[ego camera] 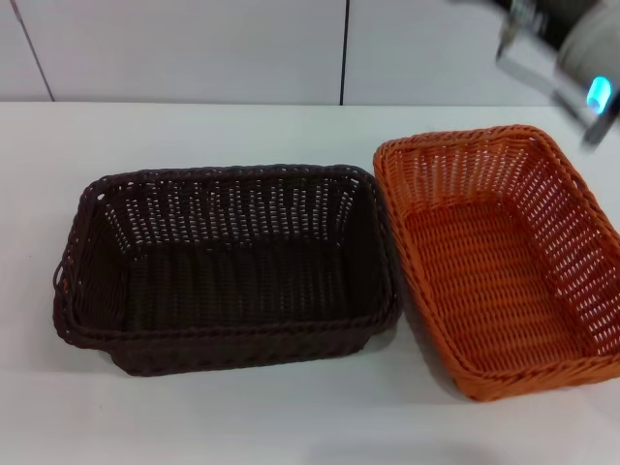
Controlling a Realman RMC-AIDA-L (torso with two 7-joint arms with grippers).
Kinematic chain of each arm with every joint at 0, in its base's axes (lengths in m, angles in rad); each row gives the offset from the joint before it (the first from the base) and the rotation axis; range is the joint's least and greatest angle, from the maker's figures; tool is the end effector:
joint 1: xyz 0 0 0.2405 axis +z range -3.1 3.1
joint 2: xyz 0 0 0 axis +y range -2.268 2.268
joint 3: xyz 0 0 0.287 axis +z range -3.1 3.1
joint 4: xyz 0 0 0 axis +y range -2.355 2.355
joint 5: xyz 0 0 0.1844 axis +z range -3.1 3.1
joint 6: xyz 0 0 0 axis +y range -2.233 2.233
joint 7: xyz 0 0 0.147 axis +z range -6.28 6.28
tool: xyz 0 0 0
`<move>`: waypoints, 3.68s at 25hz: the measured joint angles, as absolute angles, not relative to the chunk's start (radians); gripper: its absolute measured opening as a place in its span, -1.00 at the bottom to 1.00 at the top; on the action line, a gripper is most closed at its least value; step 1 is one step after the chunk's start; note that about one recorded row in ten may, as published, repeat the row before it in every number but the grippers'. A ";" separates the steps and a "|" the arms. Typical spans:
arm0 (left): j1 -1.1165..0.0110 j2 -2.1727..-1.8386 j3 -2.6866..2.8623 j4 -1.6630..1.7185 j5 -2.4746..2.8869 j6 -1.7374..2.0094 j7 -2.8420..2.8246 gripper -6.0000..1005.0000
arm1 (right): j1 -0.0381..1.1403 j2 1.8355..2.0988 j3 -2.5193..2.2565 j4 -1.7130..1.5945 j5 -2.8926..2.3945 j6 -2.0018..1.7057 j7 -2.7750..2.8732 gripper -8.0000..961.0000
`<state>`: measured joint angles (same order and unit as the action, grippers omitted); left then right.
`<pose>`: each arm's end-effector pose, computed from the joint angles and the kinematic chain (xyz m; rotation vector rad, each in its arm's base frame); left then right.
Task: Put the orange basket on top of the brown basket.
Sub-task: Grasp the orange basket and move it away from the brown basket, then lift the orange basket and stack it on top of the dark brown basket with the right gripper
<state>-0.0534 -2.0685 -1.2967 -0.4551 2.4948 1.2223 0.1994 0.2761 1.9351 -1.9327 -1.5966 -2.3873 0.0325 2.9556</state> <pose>-0.3947 0.2386 0.0484 -1.2124 -0.4226 -0.4275 0.1233 0.3580 0.0358 -1.9206 0.5095 0.9560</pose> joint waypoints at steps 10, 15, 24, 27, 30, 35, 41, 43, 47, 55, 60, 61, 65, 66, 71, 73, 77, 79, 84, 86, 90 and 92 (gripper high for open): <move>-0.087 -2.067 -1.302 -0.381 2.457 1.163 0.194 0.55 | 0.655 2.010 -1.249 -1.675 -2.294 -1.486 2.600 0.64; -0.089 -2.068 -1.310 -0.380 2.454 1.161 0.192 0.55 | 0.711 2.009 -1.157 -1.598 -2.272 -1.914 2.368 0.64; -0.095 -2.071 -1.301 -0.388 2.447 1.152 0.190 0.55 | 0.689 2.006 -1.159 -1.644 -2.370 -2.136 2.298 0.64; -0.095 -2.071 -1.298 -0.389 2.447 1.152 0.190 0.55 | 0.693 2.012 -1.172 -1.600 -2.407 -2.142 2.285 0.64; -0.093 -2.071 -1.298 -0.389 2.447 1.152 0.189 0.55 | 0.693 2.024 -1.178 -1.563 -2.441 -2.133 2.268 0.64; -0.086 -2.071 -1.298 -0.390 2.447 1.155 0.188 0.55 | 0.693 2.046 -1.200 -1.514 -2.529 -2.096 2.247 0.62; -0.084 -2.071 -1.295 -0.387 2.447 1.151 0.188 0.55 | 0.700 2.062 -1.245 -1.432 -2.567 -2.024 2.241 0.54; -0.084 -2.071 -1.295 -0.385 2.447 1.151 0.188 0.54 | 0.702 2.066 -1.275 -1.393 -2.593 -1.992 2.241 0.52; -0.084 -2.071 -1.295 -0.385 2.447 1.151 0.188 0.54 | 0.710 2.072 -1.327 -1.327 -2.623 -1.936 2.246 0.47; -0.083 -2.067 -1.295 -0.375 2.447 1.151 0.187 0.54 | 0.698 2.075 -1.418 -1.355 -2.671 -1.874 2.282 0.37; -0.094 -2.066 -1.300 -0.352 2.447 1.151 0.187 0.54 | 0.700 2.075 -1.468 -1.353 -2.690 -1.839 2.289 0.13; -0.094 -2.066 -1.300 -0.352 2.447 1.151 0.187 0.54 | 0.701 2.075 -1.476 -1.355 -2.691 -1.835 2.291 0.03; -0.099 -2.065 -1.303 -0.348 2.447 1.153 0.193 0.54 | 0.704 2.075 -1.492 -1.384 -2.698 -1.804 2.326 -0.24; -0.099 -2.065 -1.303 -0.348 2.447 1.153 0.193 0.54 | 0.704 2.075 -1.494 -1.399 -2.700 -1.793 2.338 -0.27; -0.098 -2.065 -1.304 -0.345 2.447 1.157 0.195 0.54 | 0.692 2.077 -1.497 -1.557 -2.704 -1.758 2.418 -0.44; -0.098 -2.065 -1.304 -0.343 2.447 1.160 0.195 0.54 | 0.697 2.077 -1.491 -1.666 -2.711 -1.755 2.465 -0.52; -0.097 -2.065 -1.304 -0.341 2.447 1.170 0.192 0.54 | 0.714 2.075 -1.490 -1.753 -2.715 -1.752 2.482 -0.67; -0.097 -2.065 -1.304 -0.341 2.447 1.178 0.190 0.54 | 0.727 2.075 -1.492 -1.789 -2.720 -1.753 2.484 -0.66; -0.093 -2.065 -1.309 -0.344 2.447 1.193 0.190 0.54 | 0.753 2.074 -1.513 -1.842 -2.723 -1.745 2.413 -0.65; -0.097 -2.065 -1.310 -0.338 2.447 1.192 0.189 0.54 | 0.765 2.076 -1.539 -1.856 -2.711 -1.730 2.344 -0.64; -0.094 -2.068 -1.311 -0.343 2.439 1.190 0.188 0.54 | 0.803 2.076 -1.598 -1.863 -2.688 -1.724 2.200 -0.63; -0.093 -2.070 -1.311 -0.343 2.427 1.189 0.188 0.54 | 0.803 2.077 -1.640 -1.874 -2.658 -1.729 2.074 -0.63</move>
<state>-0.0927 -2.0701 -1.3113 -0.3433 2.4270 1.1890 0.1879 0.8029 2.0765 -1.6399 -1.8744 -2.6584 -1.7289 2.0737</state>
